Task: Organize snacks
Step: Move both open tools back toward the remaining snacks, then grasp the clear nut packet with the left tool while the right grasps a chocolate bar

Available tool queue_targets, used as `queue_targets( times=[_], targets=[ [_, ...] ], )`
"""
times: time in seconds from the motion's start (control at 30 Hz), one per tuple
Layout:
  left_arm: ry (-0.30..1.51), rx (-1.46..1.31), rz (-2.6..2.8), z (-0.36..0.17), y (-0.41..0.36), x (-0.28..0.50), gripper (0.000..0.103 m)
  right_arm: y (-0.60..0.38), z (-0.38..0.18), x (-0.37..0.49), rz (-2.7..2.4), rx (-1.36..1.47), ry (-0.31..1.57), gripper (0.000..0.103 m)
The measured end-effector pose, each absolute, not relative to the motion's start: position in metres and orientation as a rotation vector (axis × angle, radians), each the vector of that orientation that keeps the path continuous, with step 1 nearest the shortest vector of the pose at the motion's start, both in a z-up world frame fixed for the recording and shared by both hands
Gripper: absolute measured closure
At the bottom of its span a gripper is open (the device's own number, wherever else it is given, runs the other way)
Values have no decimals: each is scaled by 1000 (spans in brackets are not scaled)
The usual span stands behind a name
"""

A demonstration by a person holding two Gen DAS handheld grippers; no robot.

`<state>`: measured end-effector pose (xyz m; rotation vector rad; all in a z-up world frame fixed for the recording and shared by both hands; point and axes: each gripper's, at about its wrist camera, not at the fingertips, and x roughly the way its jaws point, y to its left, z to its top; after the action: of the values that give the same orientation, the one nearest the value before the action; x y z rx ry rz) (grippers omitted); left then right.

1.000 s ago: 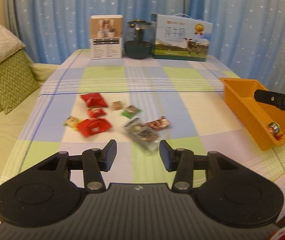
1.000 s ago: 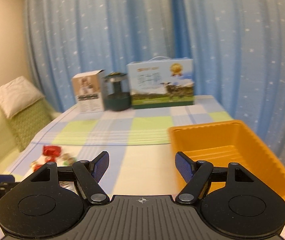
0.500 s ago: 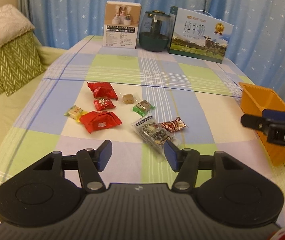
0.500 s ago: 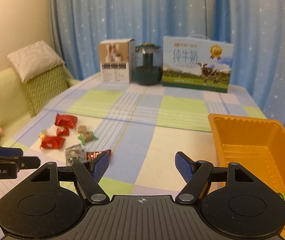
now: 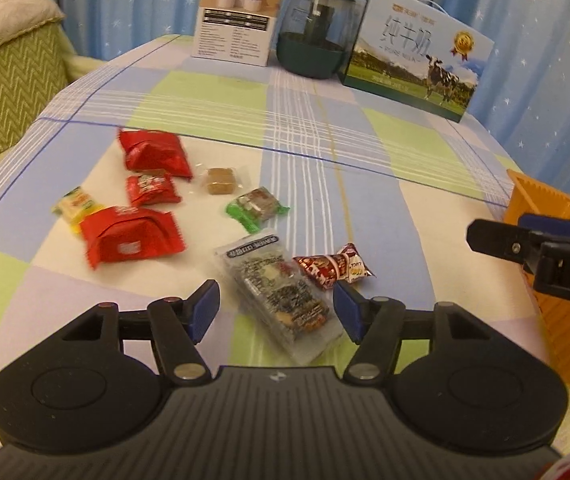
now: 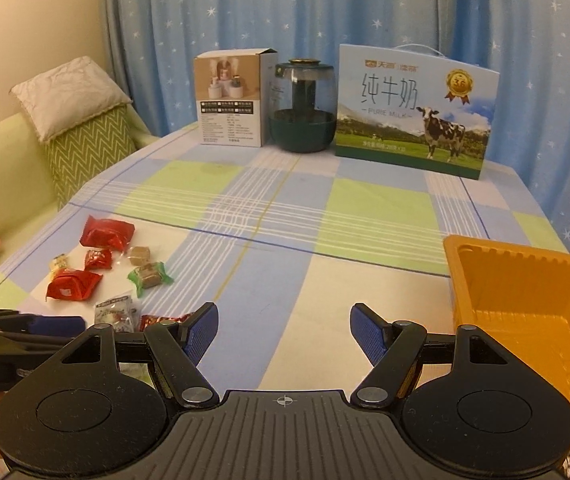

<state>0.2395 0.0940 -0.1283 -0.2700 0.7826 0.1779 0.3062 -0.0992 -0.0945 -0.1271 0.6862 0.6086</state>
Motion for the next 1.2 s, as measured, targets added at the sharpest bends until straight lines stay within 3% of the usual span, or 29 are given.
queue_targets(
  times=[0.13,0.23,0.4,0.63,0.77,1.1,1.2],
  targets=[
    [808,-200,170,-131,90,243,44,-89,-96,309,647,-161,684,30],
    [838,-171,160,-129,97,239,62,-80,-99,309,705,-197,681,30],
    [871,-103,125,-124,116,232,66,-61,-108,304,837,-296,666,30],
    [867,-130,90,-127,133,227,65,-32,-131,301,932,-457,646,31],
    [862,-141,84,-128,135,227,63,-21,-143,307,950,-511,644,42],
    [842,-188,84,-129,142,231,53,-5,-154,323,1022,-484,623,50],
    [838,-186,87,-129,142,232,53,0,-154,324,1057,-464,627,59]
  ],
)
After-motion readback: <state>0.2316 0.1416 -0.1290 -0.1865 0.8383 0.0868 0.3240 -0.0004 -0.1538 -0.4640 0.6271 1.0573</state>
